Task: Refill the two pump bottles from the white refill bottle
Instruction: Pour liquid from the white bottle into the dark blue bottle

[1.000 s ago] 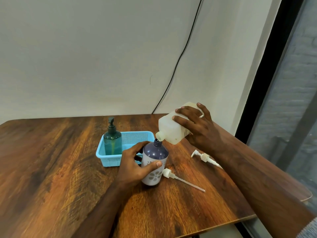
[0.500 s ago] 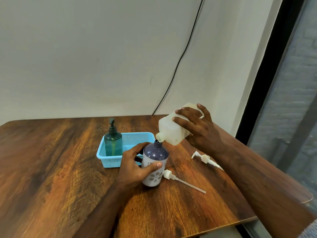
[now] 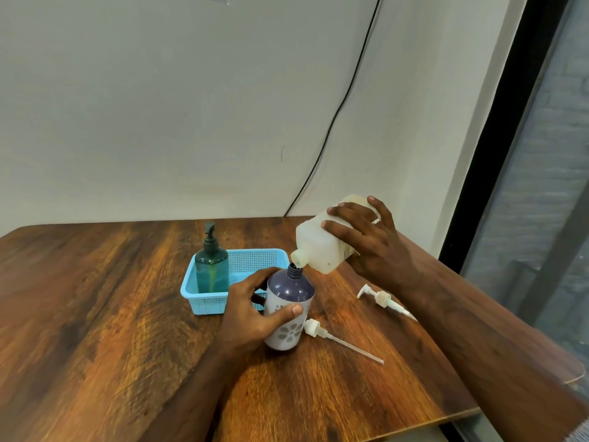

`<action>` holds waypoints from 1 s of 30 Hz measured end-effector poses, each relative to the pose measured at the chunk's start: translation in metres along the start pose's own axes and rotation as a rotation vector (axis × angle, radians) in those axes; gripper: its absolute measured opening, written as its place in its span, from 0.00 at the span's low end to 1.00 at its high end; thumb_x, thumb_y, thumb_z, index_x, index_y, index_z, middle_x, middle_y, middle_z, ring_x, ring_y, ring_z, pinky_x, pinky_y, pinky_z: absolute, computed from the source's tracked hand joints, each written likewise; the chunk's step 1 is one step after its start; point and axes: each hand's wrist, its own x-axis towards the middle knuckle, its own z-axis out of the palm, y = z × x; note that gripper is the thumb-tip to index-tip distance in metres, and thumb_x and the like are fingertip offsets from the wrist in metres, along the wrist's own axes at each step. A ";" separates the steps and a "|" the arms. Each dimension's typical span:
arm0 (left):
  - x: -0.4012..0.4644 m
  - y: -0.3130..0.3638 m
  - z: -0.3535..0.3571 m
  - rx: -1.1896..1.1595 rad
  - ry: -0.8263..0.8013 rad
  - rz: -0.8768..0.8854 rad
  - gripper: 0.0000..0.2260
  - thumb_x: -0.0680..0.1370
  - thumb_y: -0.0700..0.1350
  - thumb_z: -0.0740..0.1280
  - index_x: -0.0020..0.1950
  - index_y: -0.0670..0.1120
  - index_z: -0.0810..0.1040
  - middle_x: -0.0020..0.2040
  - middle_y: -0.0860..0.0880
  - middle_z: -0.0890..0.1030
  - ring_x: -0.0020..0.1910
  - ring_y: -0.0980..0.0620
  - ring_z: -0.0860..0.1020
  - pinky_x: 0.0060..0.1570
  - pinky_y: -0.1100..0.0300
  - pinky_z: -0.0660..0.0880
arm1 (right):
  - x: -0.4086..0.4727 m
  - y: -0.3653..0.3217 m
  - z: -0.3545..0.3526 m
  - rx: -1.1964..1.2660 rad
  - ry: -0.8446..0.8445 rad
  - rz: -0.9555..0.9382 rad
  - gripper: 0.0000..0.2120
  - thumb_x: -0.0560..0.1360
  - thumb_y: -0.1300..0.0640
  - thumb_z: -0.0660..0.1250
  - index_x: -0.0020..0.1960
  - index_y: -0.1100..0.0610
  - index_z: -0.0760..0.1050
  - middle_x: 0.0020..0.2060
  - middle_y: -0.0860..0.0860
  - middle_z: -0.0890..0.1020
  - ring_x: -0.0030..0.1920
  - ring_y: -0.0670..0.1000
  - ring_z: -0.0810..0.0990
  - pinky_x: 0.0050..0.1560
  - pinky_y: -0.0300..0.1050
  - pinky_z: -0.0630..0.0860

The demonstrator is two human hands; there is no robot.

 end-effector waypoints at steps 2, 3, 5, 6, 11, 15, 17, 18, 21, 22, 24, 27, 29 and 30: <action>0.000 0.001 0.000 0.000 -0.003 0.003 0.23 0.63 0.60 0.76 0.56 0.63 0.76 0.52 0.70 0.81 0.53 0.66 0.79 0.45 0.74 0.74 | 0.000 0.000 -0.001 0.006 -0.004 0.000 0.31 0.68 0.53 0.71 0.69 0.50 0.66 0.67 0.58 0.77 0.68 0.61 0.73 0.72 0.68 0.59; 0.000 0.001 0.000 0.002 -0.005 0.004 0.23 0.63 0.60 0.76 0.56 0.63 0.76 0.52 0.70 0.81 0.53 0.66 0.79 0.45 0.74 0.74 | 0.000 0.000 -0.001 0.004 -0.005 0.000 0.30 0.68 0.53 0.70 0.69 0.50 0.66 0.67 0.58 0.77 0.68 0.61 0.73 0.72 0.68 0.59; 0.000 0.001 -0.001 0.005 -0.007 0.002 0.23 0.63 0.60 0.76 0.56 0.63 0.76 0.52 0.70 0.81 0.53 0.66 0.79 0.45 0.73 0.74 | 0.001 0.000 -0.002 0.000 -0.001 -0.002 0.28 0.70 0.51 0.68 0.69 0.50 0.66 0.66 0.58 0.78 0.68 0.60 0.72 0.72 0.67 0.59; 0.000 0.000 -0.001 0.007 -0.008 0.001 0.23 0.63 0.60 0.76 0.56 0.62 0.76 0.52 0.70 0.81 0.53 0.65 0.79 0.45 0.73 0.74 | 0.001 0.000 -0.003 0.001 0.000 -0.003 0.27 0.70 0.51 0.66 0.69 0.50 0.66 0.66 0.58 0.78 0.68 0.59 0.72 0.72 0.67 0.59; 0.000 0.000 -0.001 0.009 -0.004 -0.011 0.24 0.62 0.61 0.76 0.56 0.63 0.76 0.53 0.70 0.80 0.53 0.66 0.79 0.46 0.73 0.74 | 0.000 0.000 -0.001 0.005 -0.006 -0.003 0.30 0.68 0.53 0.70 0.69 0.50 0.66 0.67 0.58 0.77 0.68 0.59 0.71 0.73 0.66 0.58; -0.001 -0.001 0.000 0.014 0.000 -0.029 0.25 0.62 0.62 0.75 0.56 0.64 0.75 0.52 0.72 0.79 0.54 0.67 0.78 0.46 0.74 0.74 | 0.001 0.000 -0.002 0.003 -0.015 -0.005 0.32 0.67 0.54 0.71 0.69 0.50 0.66 0.67 0.58 0.77 0.68 0.61 0.73 0.73 0.66 0.58; -0.001 -0.001 0.000 0.011 0.000 -0.032 0.25 0.62 0.62 0.75 0.57 0.63 0.75 0.52 0.71 0.80 0.53 0.67 0.78 0.45 0.75 0.74 | 0.002 0.000 -0.002 -0.004 -0.015 -0.010 0.32 0.67 0.54 0.73 0.69 0.50 0.67 0.67 0.58 0.77 0.68 0.61 0.73 0.72 0.67 0.58; -0.001 -0.001 0.000 0.013 0.000 -0.029 0.24 0.62 0.61 0.76 0.57 0.63 0.76 0.53 0.70 0.80 0.54 0.66 0.79 0.45 0.75 0.74 | 0.001 0.000 -0.002 -0.005 -0.015 -0.010 0.33 0.67 0.55 0.74 0.69 0.50 0.67 0.67 0.58 0.77 0.68 0.61 0.73 0.72 0.67 0.58; -0.001 0.000 0.000 0.009 -0.001 -0.026 0.24 0.62 0.61 0.76 0.57 0.63 0.76 0.53 0.69 0.81 0.54 0.65 0.79 0.45 0.74 0.74 | 0.001 0.001 -0.001 -0.005 -0.021 -0.012 0.37 0.65 0.56 0.79 0.70 0.50 0.67 0.67 0.58 0.77 0.68 0.60 0.72 0.73 0.66 0.56; -0.001 0.000 0.000 0.009 -0.002 -0.027 0.24 0.62 0.61 0.76 0.57 0.63 0.76 0.53 0.69 0.81 0.54 0.65 0.79 0.45 0.74 0.74 | 0.001 0.001 -0.001 -0.005 -0.020 -0.014 0.38 0.64 0.56 0.80 0.70 0.50 0.67 0.67 0.58 0.77 0.68 0.60 0.72 0.73 0.66 0.56; -0.001 0.000 0.000 0.009 -0.004 -0.031 0.24 0.62 0.61 0.76 0.56 0.63 0.76 0.53 0.70 0.80 0.54 0.66 0.79 0.45 0.74 0.74 | 0.002 0.001 -0.002 -0.002 -0.017 -0.017 0.38 0.64 0.57 0.80 0.70 0.50 0.67 0.67 0.58 0.77 0.68 0.61 0.74 0.73 0.66 0.57; -0.002 0.001 0.000 0.008 -0.004 -0.032 0.24 0.62 0.61 0.76 0.56 0.63 0.75 0.52 0.71 0.80 0.53 0.67 0.79 0.46 0.75 0.73 | 0.003 0.000 -0.003 0.001 -0.003 -0.027 0.33 0.67 0.55 0.75 0.69 0.50 0.67 0.66 0.59 0.78 0.68 0.60 0.73 0.72 0.66 0.58; -0.001 0.000 -0.001 0.009 -0.003 -0.033 0.24 0.62 0.61 0.76 0.57 0.63 0.75 0.52 0.71 0.80 0.54 0.67 0.79 0.46 0.74 0.74 | 0.004 0.001 -0.002 -0.002 -0.011 -0.027 0.33 0.67 0.54 0.74 0.69 0.50 0.67 0.66 0.59 0.78 0.68 0.60 0.72 0.72 0.66 0.58; -0.001 -0.001 -0.001 0.009 -0.003 -0.034 0.25 0.62 0.61 0.76 0.57 0.63 0.75 0.53 0.71 0.80 0.54 0.66 0.79 0.46 0.74 0.74 | 0.004 0.002 -0.002 -0.002 -0.018 -0.026 0.33 0.67 0.54 0.74 0.70 0.50 0.67 0.66 0.59 0.78 0.68 0.60 0.72 0.72 0.67 0.58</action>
